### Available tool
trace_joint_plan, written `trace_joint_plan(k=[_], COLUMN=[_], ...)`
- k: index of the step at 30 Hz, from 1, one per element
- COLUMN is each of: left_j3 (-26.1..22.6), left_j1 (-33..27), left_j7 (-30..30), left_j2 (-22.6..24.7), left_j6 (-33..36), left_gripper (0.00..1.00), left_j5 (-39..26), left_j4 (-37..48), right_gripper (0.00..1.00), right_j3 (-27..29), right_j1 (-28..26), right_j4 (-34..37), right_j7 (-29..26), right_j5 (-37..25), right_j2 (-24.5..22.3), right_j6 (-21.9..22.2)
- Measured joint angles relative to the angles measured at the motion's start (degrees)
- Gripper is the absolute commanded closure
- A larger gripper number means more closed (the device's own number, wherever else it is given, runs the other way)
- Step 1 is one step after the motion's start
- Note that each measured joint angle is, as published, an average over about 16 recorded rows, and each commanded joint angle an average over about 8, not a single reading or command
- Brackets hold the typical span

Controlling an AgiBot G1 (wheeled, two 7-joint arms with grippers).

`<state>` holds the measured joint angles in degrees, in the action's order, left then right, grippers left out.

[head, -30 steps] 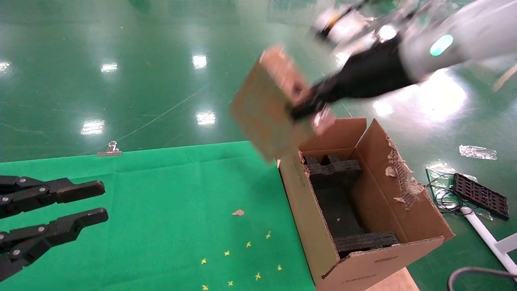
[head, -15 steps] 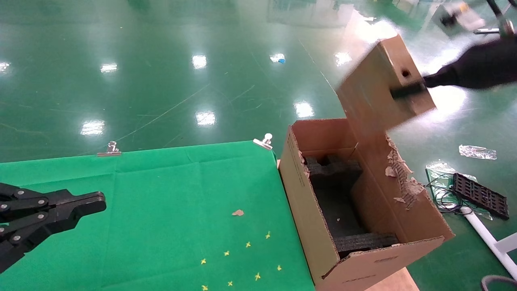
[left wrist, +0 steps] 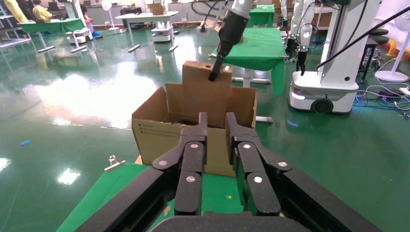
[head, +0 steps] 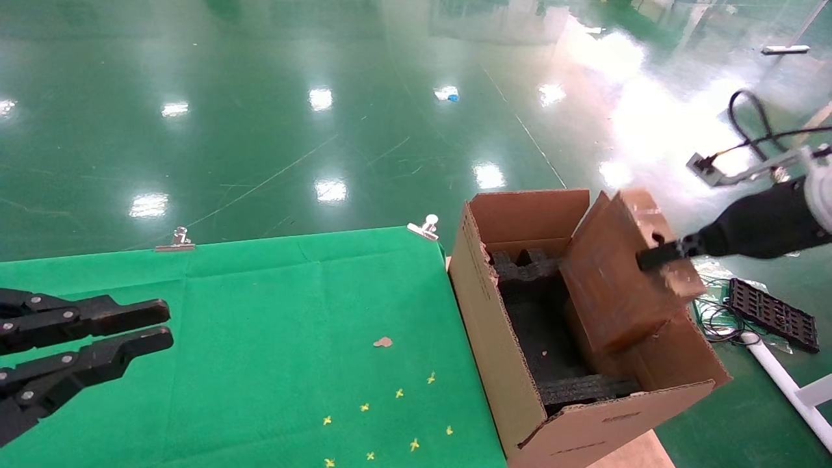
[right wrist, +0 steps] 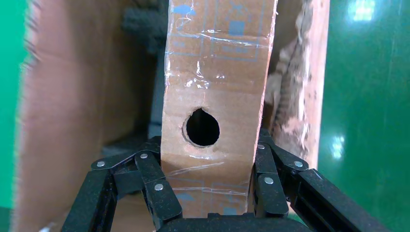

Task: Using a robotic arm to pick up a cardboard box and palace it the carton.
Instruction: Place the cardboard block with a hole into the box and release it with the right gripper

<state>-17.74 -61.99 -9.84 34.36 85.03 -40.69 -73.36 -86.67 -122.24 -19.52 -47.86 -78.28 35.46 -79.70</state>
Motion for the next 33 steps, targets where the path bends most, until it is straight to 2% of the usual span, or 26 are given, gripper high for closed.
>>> trace_joint_plan(k=[19,33], left_j3=[-0.05,-0.08], left_j1=[-0.01,-0.02], left_j7=[0.02,0.04], left_j2=[-0.02,-0.03], left_j6=[-0.02,-0.03], left_gripper=[0.00,0.00], left_j5=[0.03,0.05], left_j4=[0.00,0.00], right_gripper=[1.00,1.00], right_j3=[-1.47,0.73], right_j1=[8.85,18.99], right_j4=[13.50,16.94], right_j7=[1.02,2.42], right_j5=[-1.35,2.03], right_j2=[7.79,11.80], right_j6=[4.36,14.49])
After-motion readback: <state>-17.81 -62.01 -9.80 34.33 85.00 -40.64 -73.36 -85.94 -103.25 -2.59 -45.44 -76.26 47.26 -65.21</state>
